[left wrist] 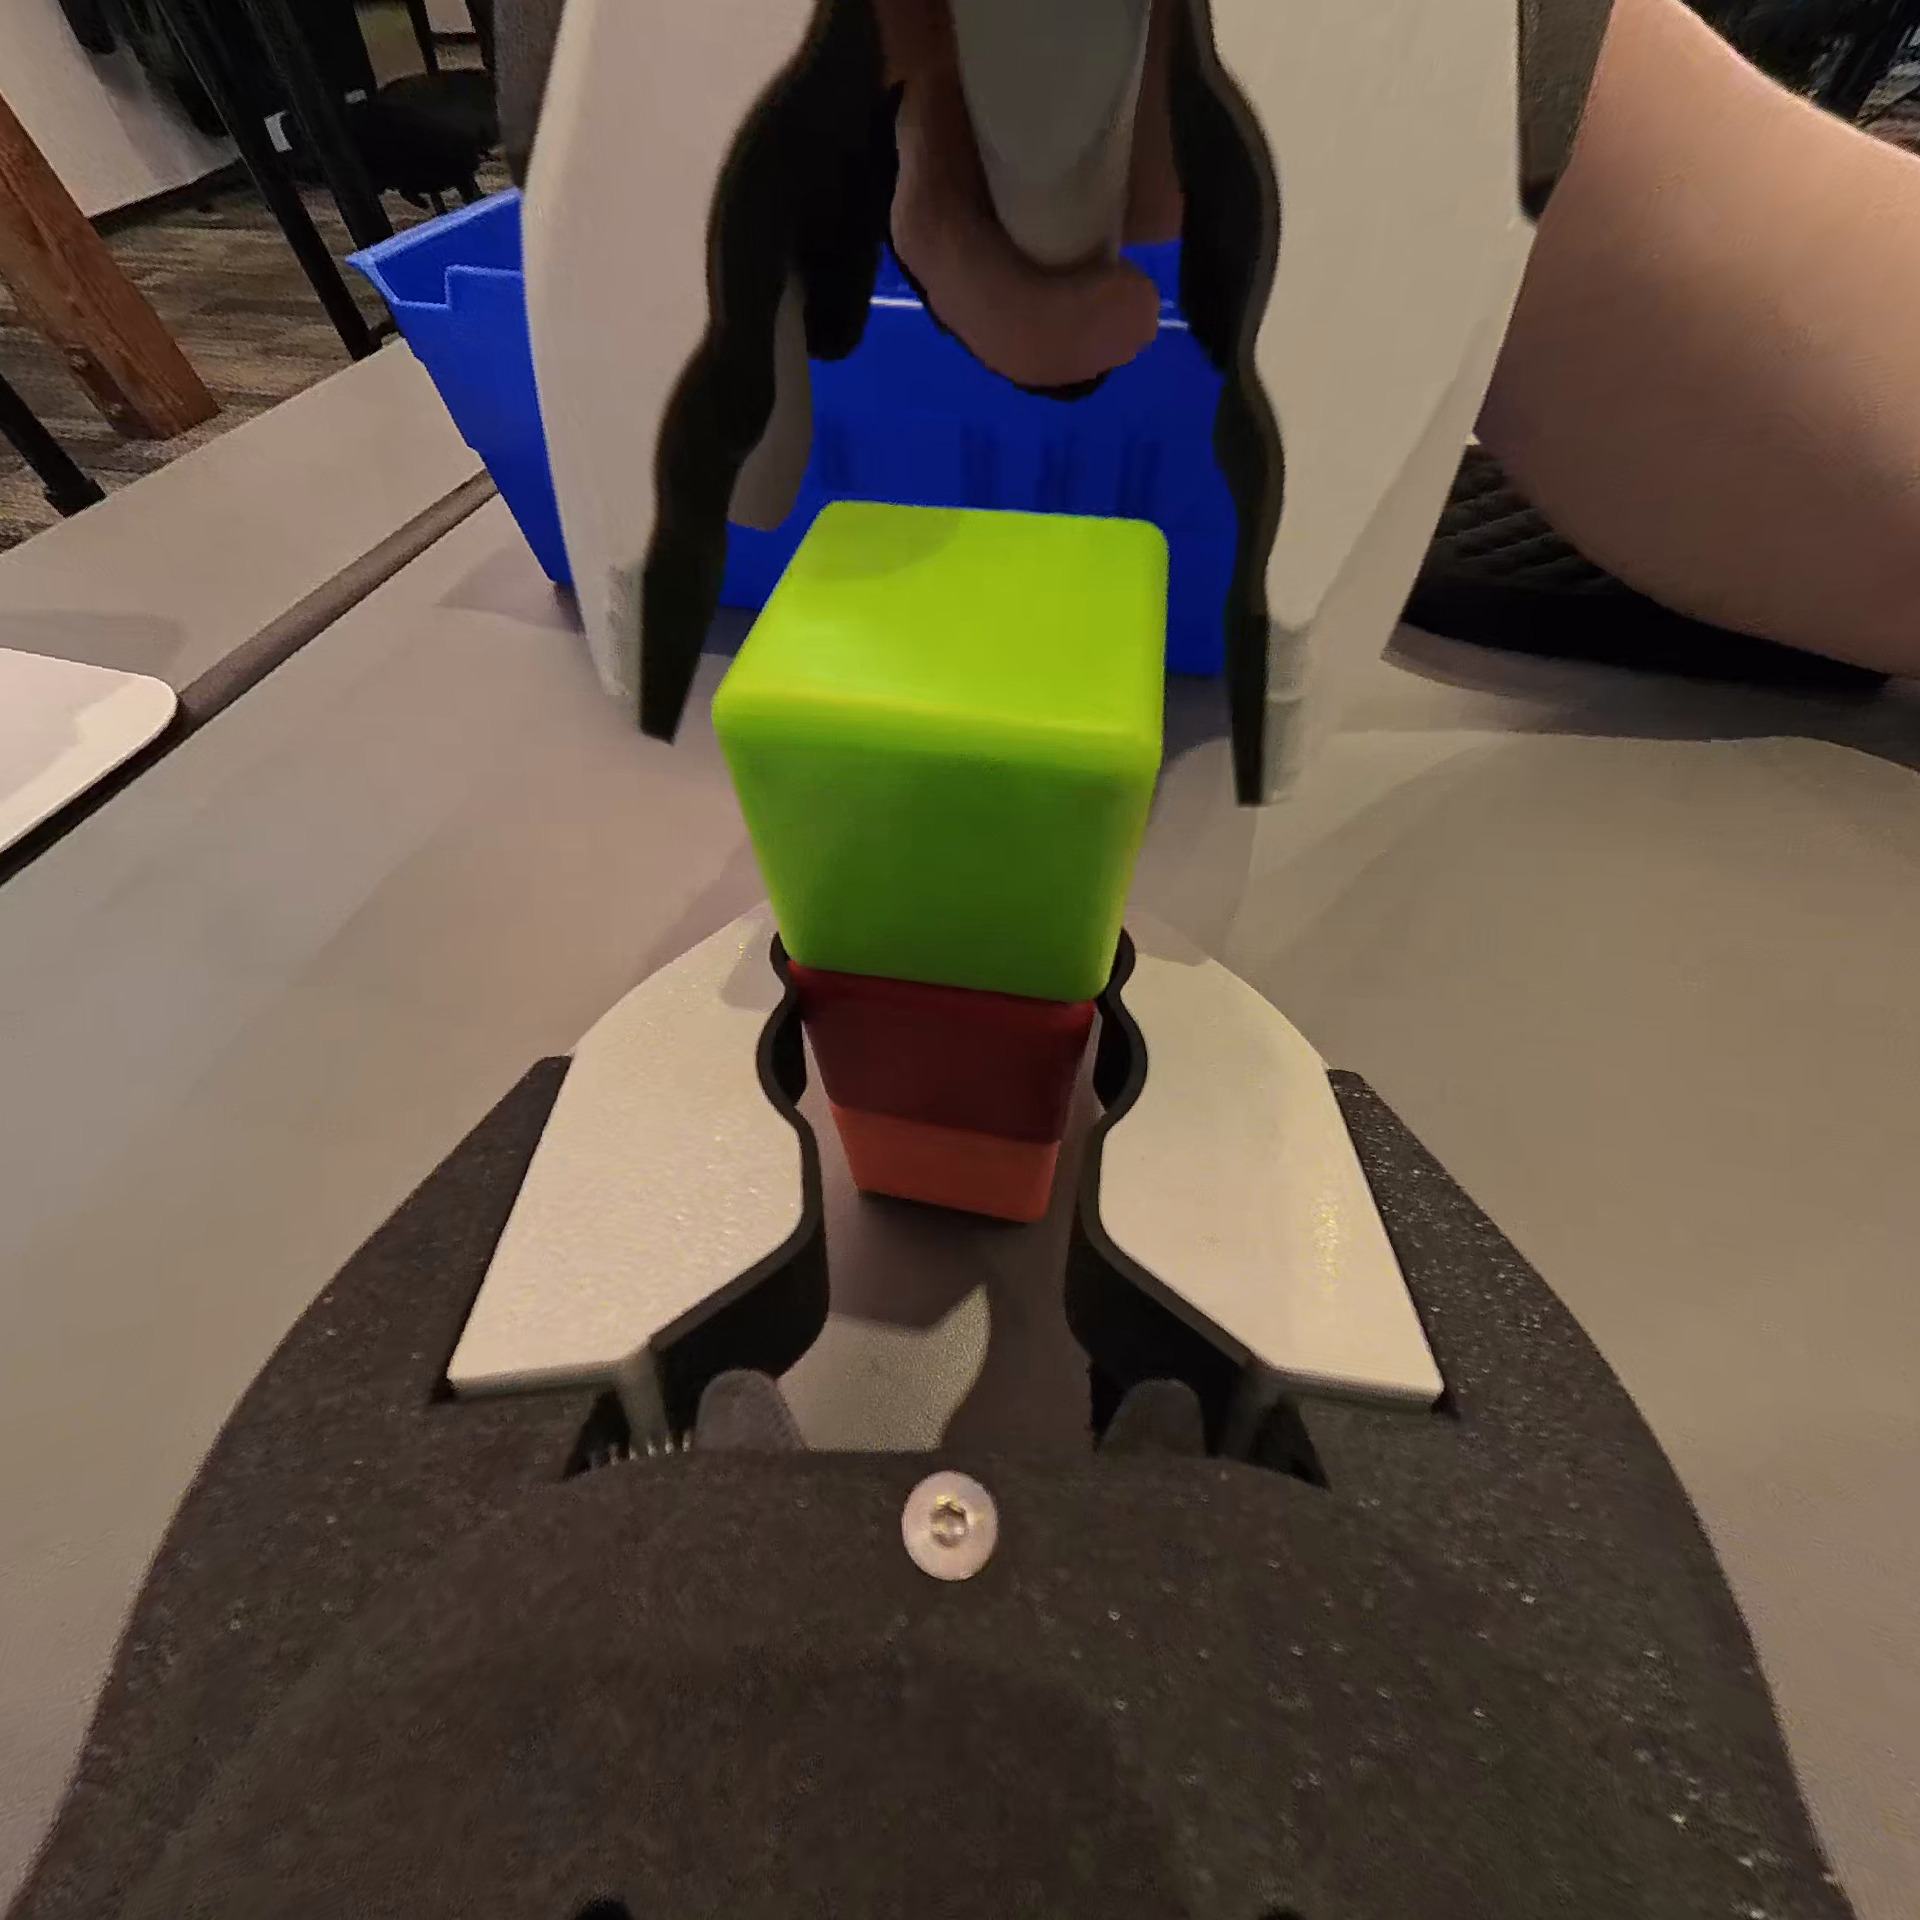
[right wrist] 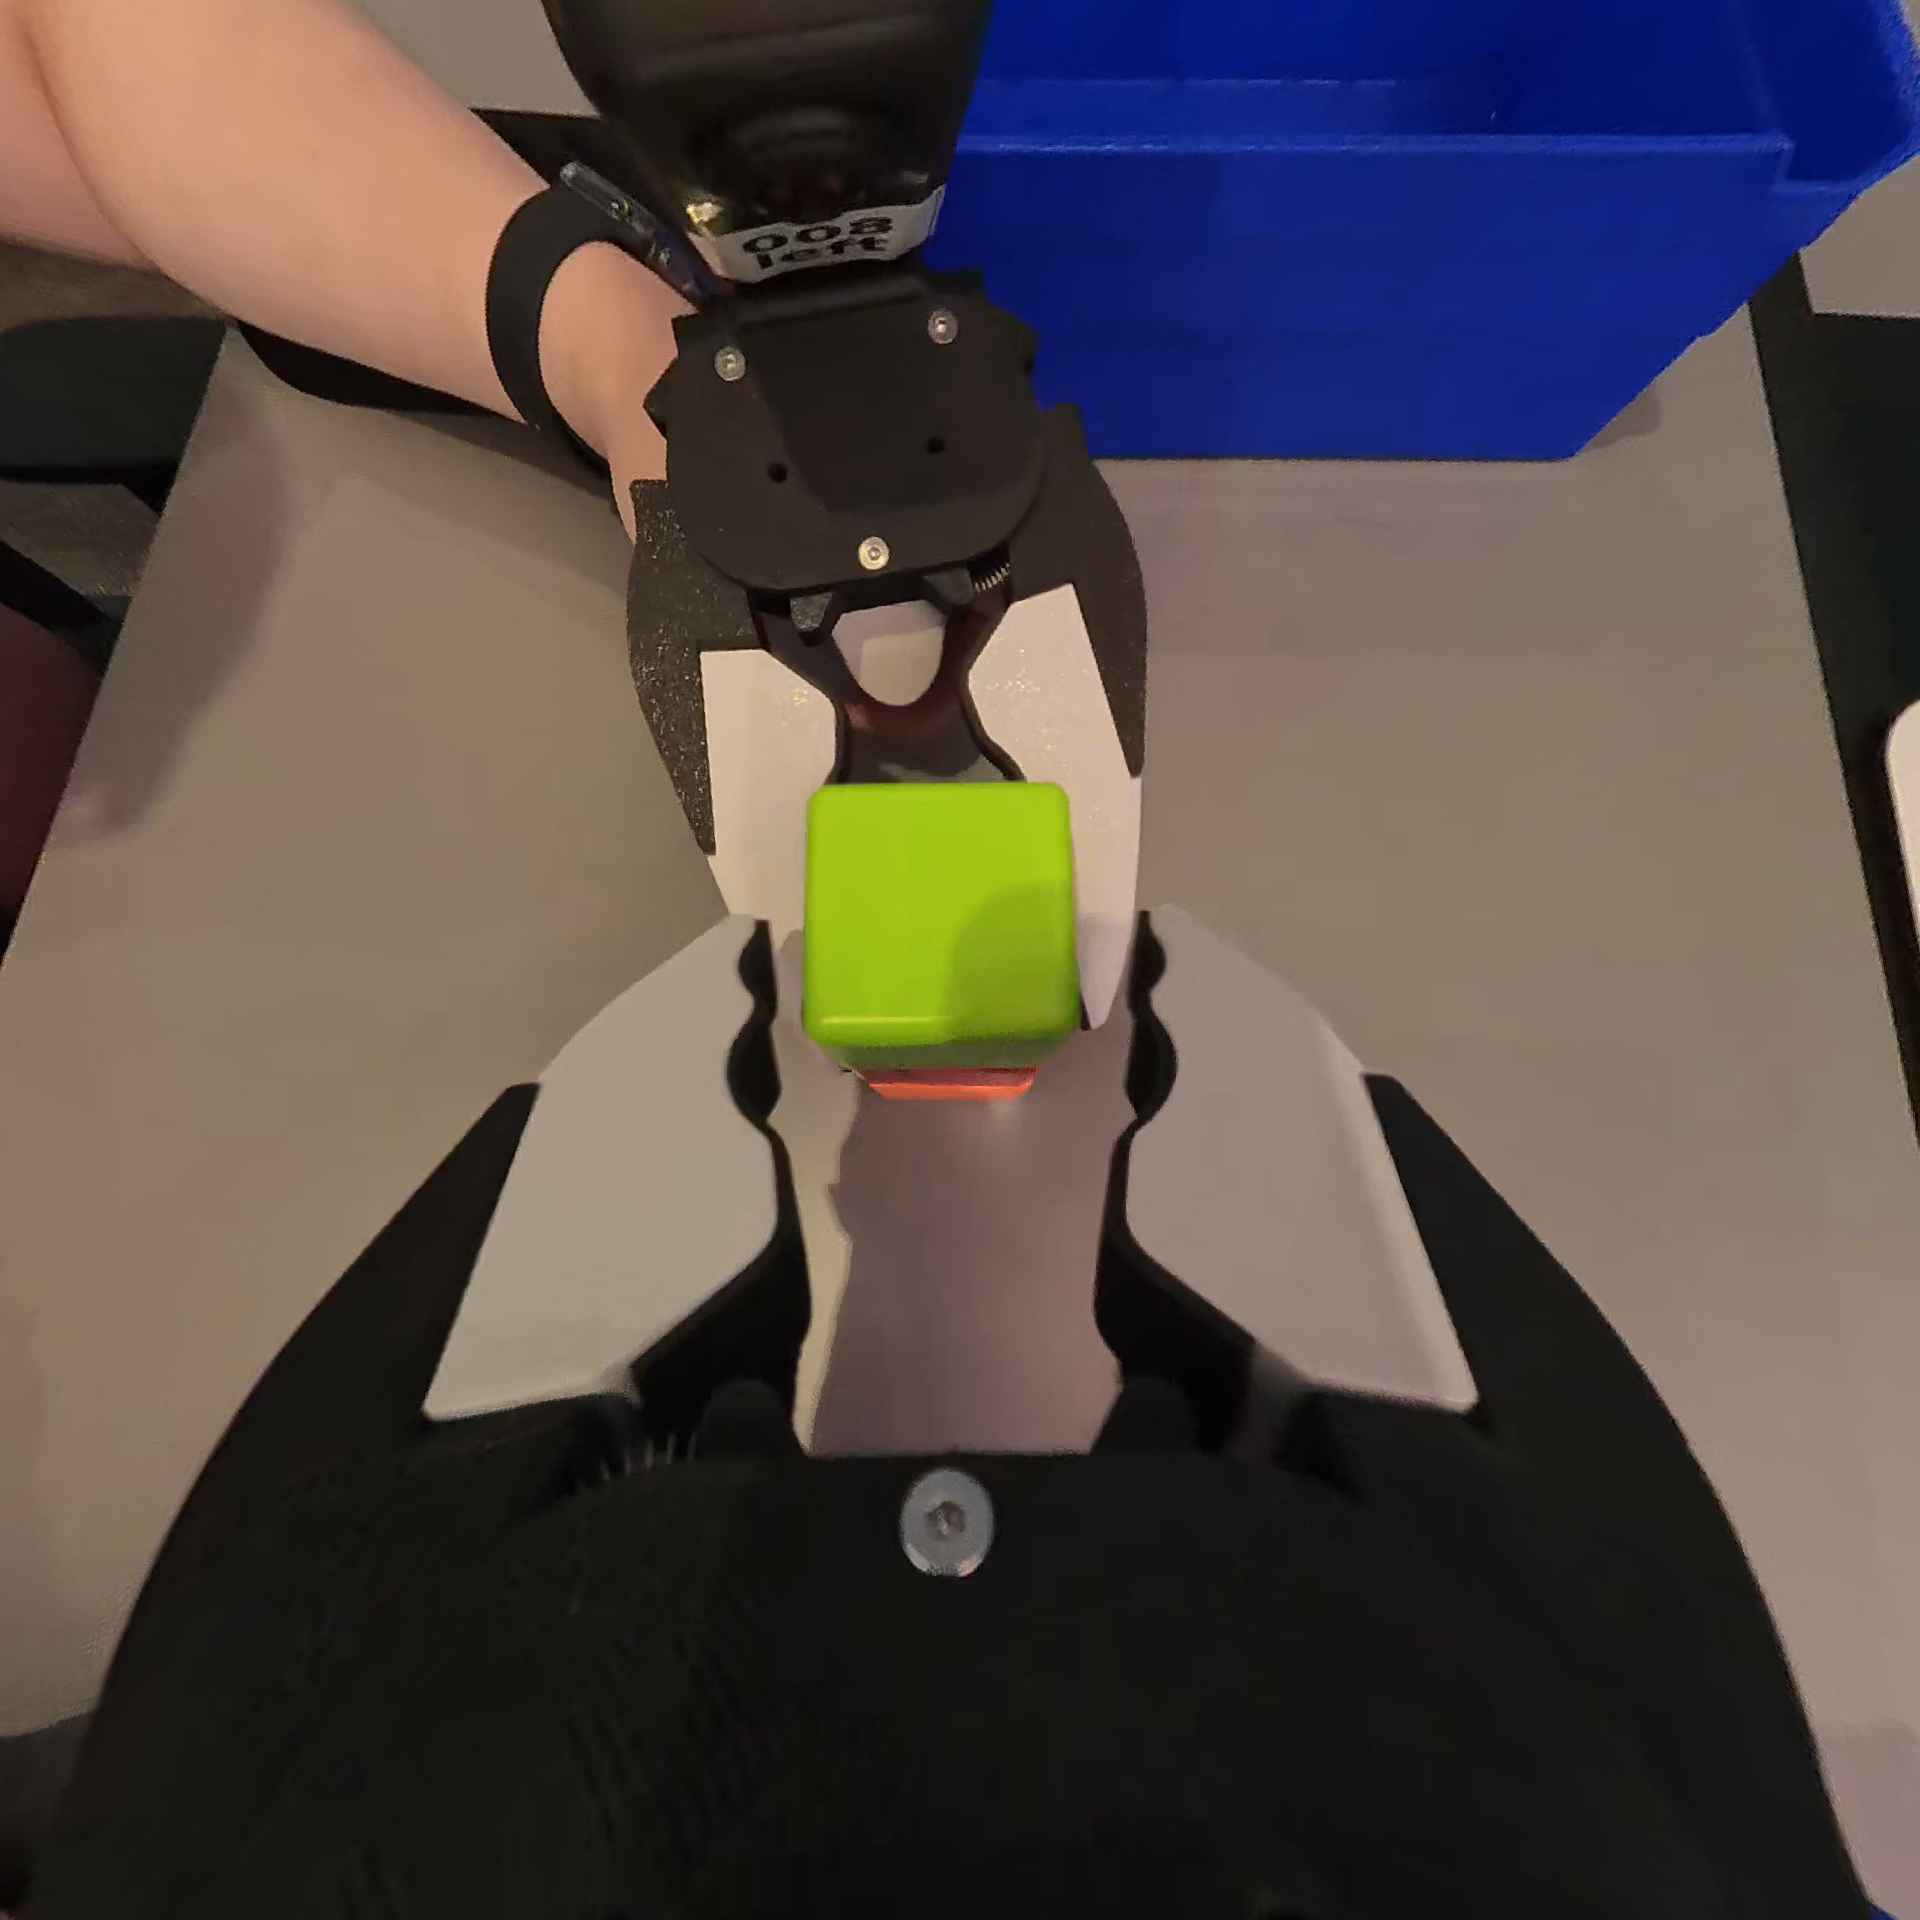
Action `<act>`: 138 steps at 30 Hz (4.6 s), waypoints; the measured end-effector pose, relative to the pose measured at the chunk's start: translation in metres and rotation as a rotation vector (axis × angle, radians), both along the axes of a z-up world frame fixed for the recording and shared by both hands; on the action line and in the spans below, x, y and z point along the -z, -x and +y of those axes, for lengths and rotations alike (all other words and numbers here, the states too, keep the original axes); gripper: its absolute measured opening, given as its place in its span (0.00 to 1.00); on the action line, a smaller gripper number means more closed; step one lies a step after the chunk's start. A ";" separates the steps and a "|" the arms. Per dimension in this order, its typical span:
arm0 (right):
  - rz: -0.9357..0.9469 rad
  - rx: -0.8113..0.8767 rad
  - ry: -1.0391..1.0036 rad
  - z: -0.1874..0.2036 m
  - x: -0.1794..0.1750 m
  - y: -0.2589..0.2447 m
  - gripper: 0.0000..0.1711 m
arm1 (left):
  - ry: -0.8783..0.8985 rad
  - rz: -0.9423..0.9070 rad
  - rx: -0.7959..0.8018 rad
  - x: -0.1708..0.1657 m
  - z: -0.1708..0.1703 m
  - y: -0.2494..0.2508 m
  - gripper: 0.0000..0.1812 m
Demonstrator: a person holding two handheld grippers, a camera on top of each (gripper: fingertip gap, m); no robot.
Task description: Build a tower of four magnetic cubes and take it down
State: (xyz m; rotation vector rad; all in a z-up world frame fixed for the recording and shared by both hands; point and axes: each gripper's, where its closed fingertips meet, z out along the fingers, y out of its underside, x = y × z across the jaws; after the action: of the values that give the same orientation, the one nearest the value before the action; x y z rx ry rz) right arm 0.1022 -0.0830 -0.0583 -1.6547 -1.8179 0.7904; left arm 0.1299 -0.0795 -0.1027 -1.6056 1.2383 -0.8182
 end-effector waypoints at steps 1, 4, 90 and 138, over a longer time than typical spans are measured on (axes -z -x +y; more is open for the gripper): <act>-0.006 -0.009 -0.004 -0.001 0.001 0.001 0.33 | -0.001 0.000 0.001 0.000 0.000 0.000 0.29; -0.041 -0.012 -0.035 -0.001 0.005 0.001 0.29 | 0.000 0.001 0.000 0.000 0.001 0.000 0.29; -0.211 -0.018 -0.027 0.002 0.046 -0.009 0.29 | 0.039 0.349 0.014 0.050 0.004 0.004 0.28; -0.402 0.363 0.407 0.018 0.072 -0.215 0.35 | 0.034 0.350 0.027 0.050 0.002 0.004 0.28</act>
State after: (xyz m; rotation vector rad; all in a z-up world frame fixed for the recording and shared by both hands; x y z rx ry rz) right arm 0.3170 -0.0651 -0.1305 -2.4705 -1.5901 0.7343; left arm 0.1256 -0.0778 -0.1530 -1.8166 1.4989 -0.5918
